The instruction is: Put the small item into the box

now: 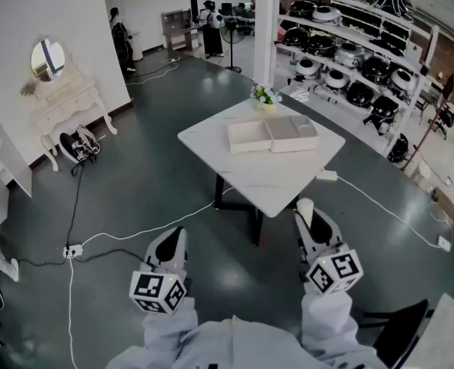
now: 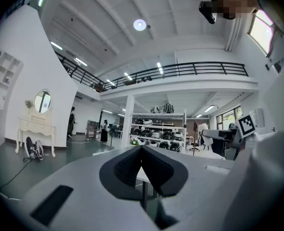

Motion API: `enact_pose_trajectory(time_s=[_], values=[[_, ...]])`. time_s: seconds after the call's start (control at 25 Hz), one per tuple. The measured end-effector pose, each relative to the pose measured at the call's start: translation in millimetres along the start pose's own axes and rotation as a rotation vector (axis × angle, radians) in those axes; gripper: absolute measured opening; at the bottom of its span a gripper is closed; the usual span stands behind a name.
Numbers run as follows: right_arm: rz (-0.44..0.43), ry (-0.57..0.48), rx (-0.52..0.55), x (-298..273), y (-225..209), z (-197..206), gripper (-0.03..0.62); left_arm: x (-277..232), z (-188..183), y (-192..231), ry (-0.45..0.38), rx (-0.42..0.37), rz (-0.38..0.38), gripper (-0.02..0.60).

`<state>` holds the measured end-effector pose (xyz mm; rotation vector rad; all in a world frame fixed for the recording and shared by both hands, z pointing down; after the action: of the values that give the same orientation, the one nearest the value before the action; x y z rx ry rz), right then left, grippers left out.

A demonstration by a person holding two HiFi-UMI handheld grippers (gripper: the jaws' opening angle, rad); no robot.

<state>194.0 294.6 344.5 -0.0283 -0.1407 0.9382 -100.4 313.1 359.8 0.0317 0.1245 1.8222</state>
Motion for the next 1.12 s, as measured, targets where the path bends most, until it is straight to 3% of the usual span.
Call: enact_pose_trajectory(time_s=[0.68,1.12], values=[[0.005,-0.009,-0.024,-8,-18,5,0.123,-15,7,1,0.017,0.016,-0.020,-0.002],[-0.057,0.021,-0.054,-29,-30,25,0.123,-21,26,-5,0.061,0.007,-0.052,-0.002]])
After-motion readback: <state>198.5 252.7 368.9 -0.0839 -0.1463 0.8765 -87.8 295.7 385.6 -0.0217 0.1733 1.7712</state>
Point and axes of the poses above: the fingertips, and each gripper's own axes: x backward along the fingers, y to its left, z out of its underside, the point moved 1 cm from there along x, backward along the fingers, and after that the axes turned 10 degrees about -z, right-handed, at the moved point
